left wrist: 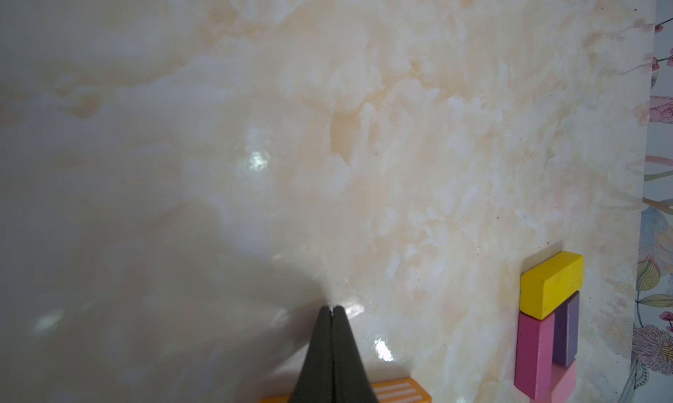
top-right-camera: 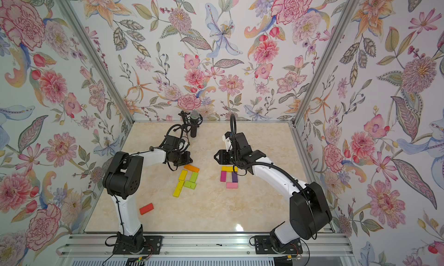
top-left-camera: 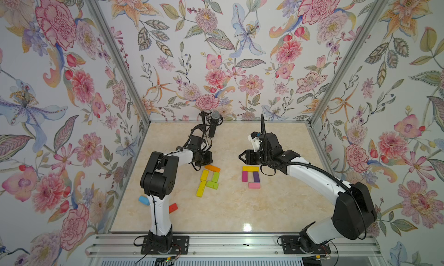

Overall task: Assemble the letter p with building blocks
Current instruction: Adjust the building block at the center of the board.

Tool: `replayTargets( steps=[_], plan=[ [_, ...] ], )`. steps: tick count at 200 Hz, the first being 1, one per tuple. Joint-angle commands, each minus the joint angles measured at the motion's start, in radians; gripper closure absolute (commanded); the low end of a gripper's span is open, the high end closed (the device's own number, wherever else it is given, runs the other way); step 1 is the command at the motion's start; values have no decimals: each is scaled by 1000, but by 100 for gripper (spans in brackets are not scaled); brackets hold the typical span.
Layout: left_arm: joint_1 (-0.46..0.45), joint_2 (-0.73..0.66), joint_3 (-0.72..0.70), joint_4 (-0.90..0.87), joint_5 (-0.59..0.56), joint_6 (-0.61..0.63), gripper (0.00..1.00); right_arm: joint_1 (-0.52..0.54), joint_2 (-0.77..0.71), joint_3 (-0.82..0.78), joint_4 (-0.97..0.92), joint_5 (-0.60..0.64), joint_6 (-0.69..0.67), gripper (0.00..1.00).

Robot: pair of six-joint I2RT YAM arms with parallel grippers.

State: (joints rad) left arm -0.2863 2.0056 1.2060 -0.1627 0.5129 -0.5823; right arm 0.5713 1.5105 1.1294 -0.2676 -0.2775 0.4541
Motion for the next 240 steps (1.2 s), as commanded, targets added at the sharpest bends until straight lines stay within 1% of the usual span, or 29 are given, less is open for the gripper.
replayTargets(
  steps=[1,59,178,219,240],
  plan=[
    [-10,-36,-30,-34,-26,21,100,-5,-34,-16,10,-9,13,56],
    [-10,-70,-55,-42,-42,21,100,-4,-38,-33,19,-19,15,56],
    [-10,-79,-66,-44,-51,22,100,-5,-16,-51,41,-43,23,55],
    [-3,-108,-70,-16,-74,-9,100,-1,34,-48,59,-67,21,55],
    [5,-134,-59,-4,-106,-27,100,11,65,-37,67,-74,22,55]
  ],
)
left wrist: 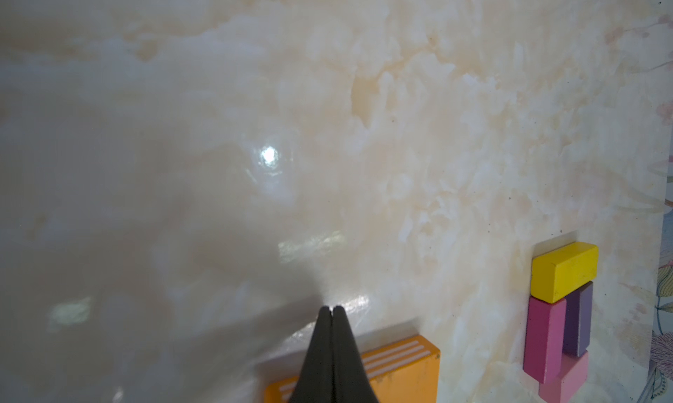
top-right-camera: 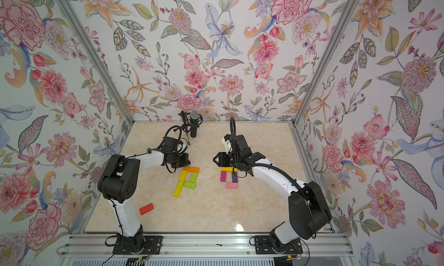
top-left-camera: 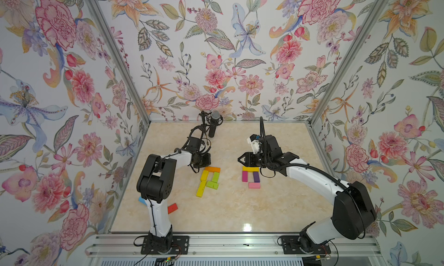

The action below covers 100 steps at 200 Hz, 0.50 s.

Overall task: Assemble the letter p with building blocks
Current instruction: Adjust the building block at the center of the board.

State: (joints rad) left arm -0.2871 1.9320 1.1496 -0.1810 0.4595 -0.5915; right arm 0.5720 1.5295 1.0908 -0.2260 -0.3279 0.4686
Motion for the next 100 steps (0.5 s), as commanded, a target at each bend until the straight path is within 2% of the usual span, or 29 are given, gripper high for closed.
replayTargets(
  steps=[1,37,73,100],
  plan=[
    [6,-62,-2,15,-54,-19,100,11,48,2,26,-24,8,55],
    [26,-118,-17,14,-119,-33,100,67,86,17,31,-35,27,55],
    [65,-232,-132,55,-178,-62,100,185,124,-2,40,-30,65,54],
    [69,-277,-190,43,-174,-60,100,239,176,4,61,-34,89,54]
  ],
)
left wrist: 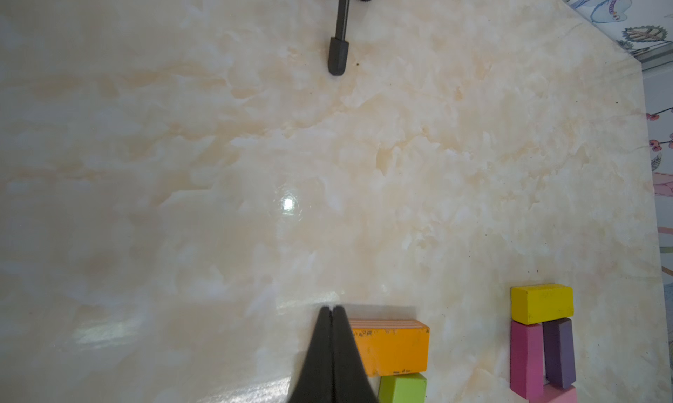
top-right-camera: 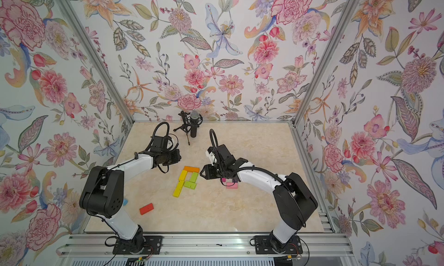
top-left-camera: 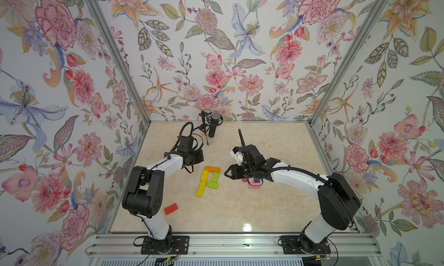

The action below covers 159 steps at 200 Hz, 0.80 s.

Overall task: Assemble the letter p with building blocks
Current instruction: Adjust the building block at the center of the board.

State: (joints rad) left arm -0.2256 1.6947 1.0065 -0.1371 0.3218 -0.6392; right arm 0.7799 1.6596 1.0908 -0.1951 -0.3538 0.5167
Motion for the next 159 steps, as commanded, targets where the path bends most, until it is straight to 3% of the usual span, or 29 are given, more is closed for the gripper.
replayTargets(
  steps=[1,73,159],
  plan=[
    [8,-41,-49,-2,-37,-12,100,32,48,4,30,-9,42,54],
    [51,-193,-184,4,-33,-16,100,87,157,29,76,-68,68,53],
    [92,-216,-203,-1,10,12,100,116,261,68,127,-85,95,51]
  ],
)
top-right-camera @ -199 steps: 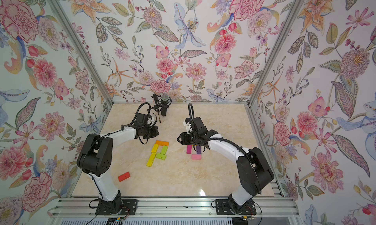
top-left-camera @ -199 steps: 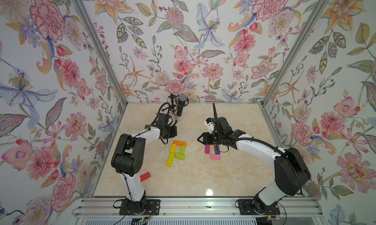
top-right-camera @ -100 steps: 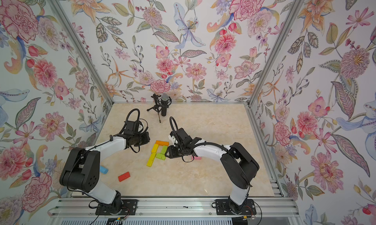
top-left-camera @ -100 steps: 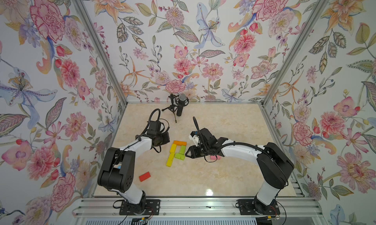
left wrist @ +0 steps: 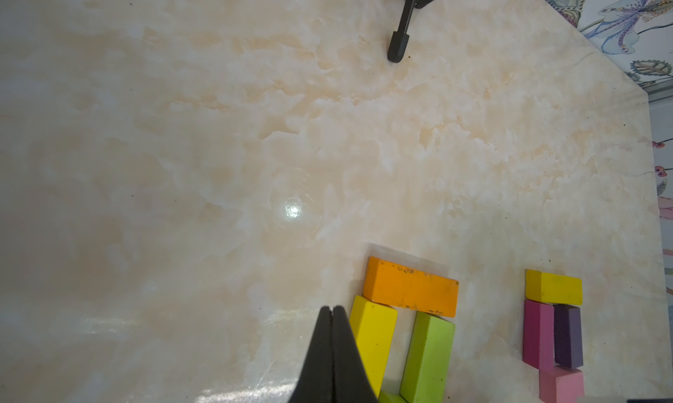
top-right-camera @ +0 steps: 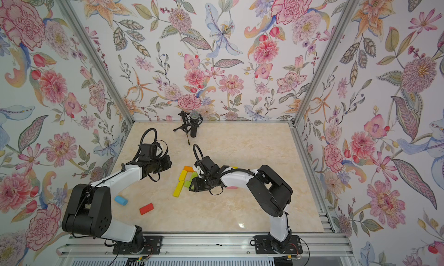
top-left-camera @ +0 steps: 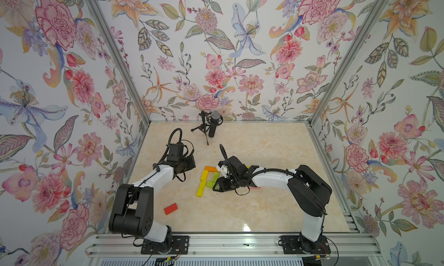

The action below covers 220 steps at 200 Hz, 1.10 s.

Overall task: Assemble the letter p with building blocks
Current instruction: Adjust the building block at the center of the board.

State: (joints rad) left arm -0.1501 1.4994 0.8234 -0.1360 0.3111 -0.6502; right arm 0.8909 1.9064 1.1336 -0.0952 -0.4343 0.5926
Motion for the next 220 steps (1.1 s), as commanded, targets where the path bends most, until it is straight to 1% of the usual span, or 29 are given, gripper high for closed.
replayTargets(
  steps=[1,70,220],
  plan=[
    [16,-21,-19,-2,22,24,100,4,15,26,28,-4,18,51],
    [37,-35,-22,-11,41,38,100,5,57,50,29,-11,13,49],
    [52,-42,-26,-21,51,49,100,-12,98,76,28,-12,8,49]
  ],
)
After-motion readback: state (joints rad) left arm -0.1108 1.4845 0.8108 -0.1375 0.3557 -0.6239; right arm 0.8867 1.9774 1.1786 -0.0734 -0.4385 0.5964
